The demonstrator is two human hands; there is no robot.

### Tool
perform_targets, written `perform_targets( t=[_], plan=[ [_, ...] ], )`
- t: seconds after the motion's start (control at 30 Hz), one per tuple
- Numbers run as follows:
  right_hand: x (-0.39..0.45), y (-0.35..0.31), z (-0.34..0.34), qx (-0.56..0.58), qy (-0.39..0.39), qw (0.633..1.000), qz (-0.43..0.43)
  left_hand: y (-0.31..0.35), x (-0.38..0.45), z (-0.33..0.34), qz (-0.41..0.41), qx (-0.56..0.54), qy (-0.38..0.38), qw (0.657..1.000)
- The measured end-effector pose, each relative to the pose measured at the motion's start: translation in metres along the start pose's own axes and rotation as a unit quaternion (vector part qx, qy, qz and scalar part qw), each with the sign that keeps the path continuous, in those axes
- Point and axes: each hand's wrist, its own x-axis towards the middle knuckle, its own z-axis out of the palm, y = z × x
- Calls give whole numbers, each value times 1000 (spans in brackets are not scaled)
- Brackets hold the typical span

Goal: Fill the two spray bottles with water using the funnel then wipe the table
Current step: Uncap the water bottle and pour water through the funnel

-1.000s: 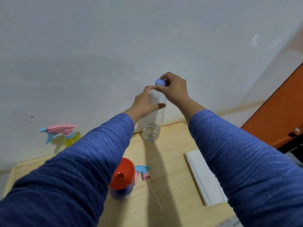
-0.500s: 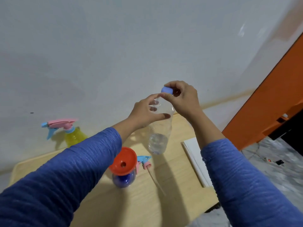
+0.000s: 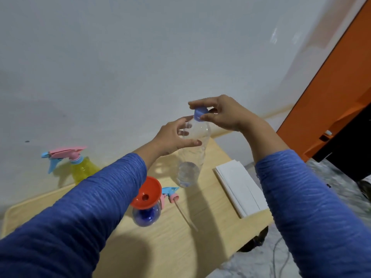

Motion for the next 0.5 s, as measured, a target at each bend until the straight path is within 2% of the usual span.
perform_targets(
  t=[0.1,0.23,0.3,0.37,0.43,0.5],
  plan=[
    [6,0,-1,-86,4,996,6,0,2,0,-7,-12,-4,1000],
    [8,2,0,-70,52,996,-12,0,5,0,-10,-10,-9,1000],
    [4,1,-4,-42,89,994,-37,-1,5,-2,-11,-18,2,1000],
    [-3,4,-5,12,164,985,-40,-3,5,-3,-13,-27,6,1000],
    [-16,19,10,110,254,961,4,-5,5,-2,-13,-25,7,1000],
    [-35,46,45,184,310,930,74,-8,5,1,-11,-30,11,999]
  ],
)
